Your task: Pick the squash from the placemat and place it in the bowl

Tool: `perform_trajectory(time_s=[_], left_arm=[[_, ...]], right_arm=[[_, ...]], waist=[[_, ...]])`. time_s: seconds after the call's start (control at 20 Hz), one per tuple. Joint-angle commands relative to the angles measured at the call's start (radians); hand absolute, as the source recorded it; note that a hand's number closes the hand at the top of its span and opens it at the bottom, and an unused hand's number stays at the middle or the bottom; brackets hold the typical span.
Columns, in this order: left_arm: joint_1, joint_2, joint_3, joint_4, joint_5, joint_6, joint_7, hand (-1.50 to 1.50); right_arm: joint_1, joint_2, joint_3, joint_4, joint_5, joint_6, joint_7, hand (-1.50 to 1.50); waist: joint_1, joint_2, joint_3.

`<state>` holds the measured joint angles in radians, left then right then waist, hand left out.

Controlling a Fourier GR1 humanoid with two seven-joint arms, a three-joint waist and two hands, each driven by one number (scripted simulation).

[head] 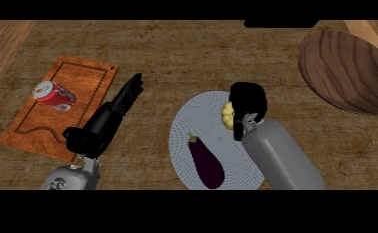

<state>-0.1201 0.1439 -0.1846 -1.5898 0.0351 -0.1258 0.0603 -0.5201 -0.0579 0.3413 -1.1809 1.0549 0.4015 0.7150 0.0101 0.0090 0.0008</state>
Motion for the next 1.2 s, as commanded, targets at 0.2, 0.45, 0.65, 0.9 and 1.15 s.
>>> perform_trajectory(time_s=[0.2,0.45,0.65,0.9,1.15], left_arm=[[-0.029,-0.03,-0.046,0.011,-0.039,0.012,0.016,0.0],[-0.031,-0.003,-0.007,0.018,-0.008,-0.02,-0.006,0.0],[-0.048,-0.015,0.006,0.014,0.008,-0.013,0.028,0.0],[-0.026,-0.02,-0.012,0.015,-0.023,-0.005,-0.001,0.0],[0.014,-0.024,-0.019,-0.003,-0.031,-0.01,-0.009,0.0]], right_arm=[[-0.237,-0.103,-0.334,0.29,0.008,-0.227,0.156,1.5],[-0.379,-0.159,-0.334,0.38,0.122,-0.4,0.209,1.5],[-0.422,-0.159,-0.336,0.352,0.186,-0.602,0.236,1.5],[-0.5,-0.204,-0.418,0.37,0.179,-0.757,0.221,1.5],[-0.497,-0.279,-0.505,0.522,0.147,-0.848,0.136,1.5]], waist=[[0.039,0.014,0.001],[0.039,0.007,0.0],[0.028,0.004,0.0],[0.022,0.001,0.0],[0.018,0.001,0.0]])
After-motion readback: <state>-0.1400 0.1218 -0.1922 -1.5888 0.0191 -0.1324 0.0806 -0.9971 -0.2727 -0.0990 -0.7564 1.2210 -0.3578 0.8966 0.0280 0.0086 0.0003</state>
